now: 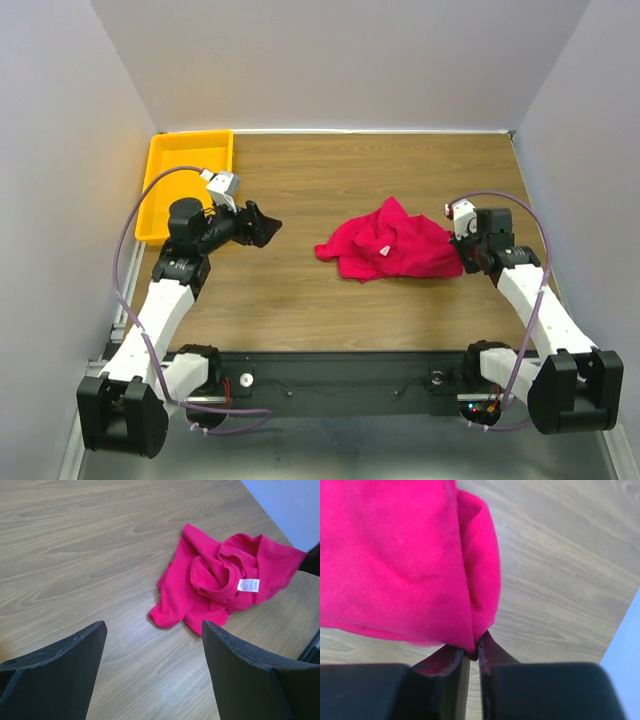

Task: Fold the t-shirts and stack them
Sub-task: Flatten the tshirt out

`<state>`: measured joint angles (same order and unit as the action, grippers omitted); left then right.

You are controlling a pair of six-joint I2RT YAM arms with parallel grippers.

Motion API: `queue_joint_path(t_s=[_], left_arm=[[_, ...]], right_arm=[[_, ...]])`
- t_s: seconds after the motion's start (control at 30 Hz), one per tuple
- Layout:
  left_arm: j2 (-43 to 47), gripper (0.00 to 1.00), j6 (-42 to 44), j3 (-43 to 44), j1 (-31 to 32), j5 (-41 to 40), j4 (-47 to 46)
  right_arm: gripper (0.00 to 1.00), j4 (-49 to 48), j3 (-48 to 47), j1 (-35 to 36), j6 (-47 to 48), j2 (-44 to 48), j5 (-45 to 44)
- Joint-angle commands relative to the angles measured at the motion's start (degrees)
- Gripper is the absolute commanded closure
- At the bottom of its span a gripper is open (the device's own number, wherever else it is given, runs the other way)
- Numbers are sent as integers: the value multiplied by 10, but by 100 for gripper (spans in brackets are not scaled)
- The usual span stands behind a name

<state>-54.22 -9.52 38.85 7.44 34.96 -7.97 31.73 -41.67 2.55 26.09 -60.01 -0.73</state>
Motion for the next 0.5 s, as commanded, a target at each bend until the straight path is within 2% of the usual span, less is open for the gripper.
queue_joint_path(t_s=[0.0,0.07,0.13,0.17,0.2,0.23,0.3,0.47], left_arm=[[-8,12,-8,12,39,28,-30],[-17,12,-4,18,71,18,-30],[-40,12,7,32,128,-10,-28],[-48,12,10,38,144,-16,-28],[-71,12,16,51,162,-21,-28],[-83,12,19,59,189,-32,-29],[-124,12,21,75,216,-39,-35],[-247,12,26,166,290,-53,-46]], right_arm=[[77,-35,16,-11,-4,-2,-67],[72,-39,19,-12,-11,-1,-72],[55,-39,15,-19,-23,5,-66],[45,-39,12,-23,-24,9,-60],[19,-39,9,-23,-27,20,-52],[12,-37,2,-23,-28,27,-41],[4,-33,-5,-23,-27,39,-5],[2,-25,-10,-41,-38,45,111]])
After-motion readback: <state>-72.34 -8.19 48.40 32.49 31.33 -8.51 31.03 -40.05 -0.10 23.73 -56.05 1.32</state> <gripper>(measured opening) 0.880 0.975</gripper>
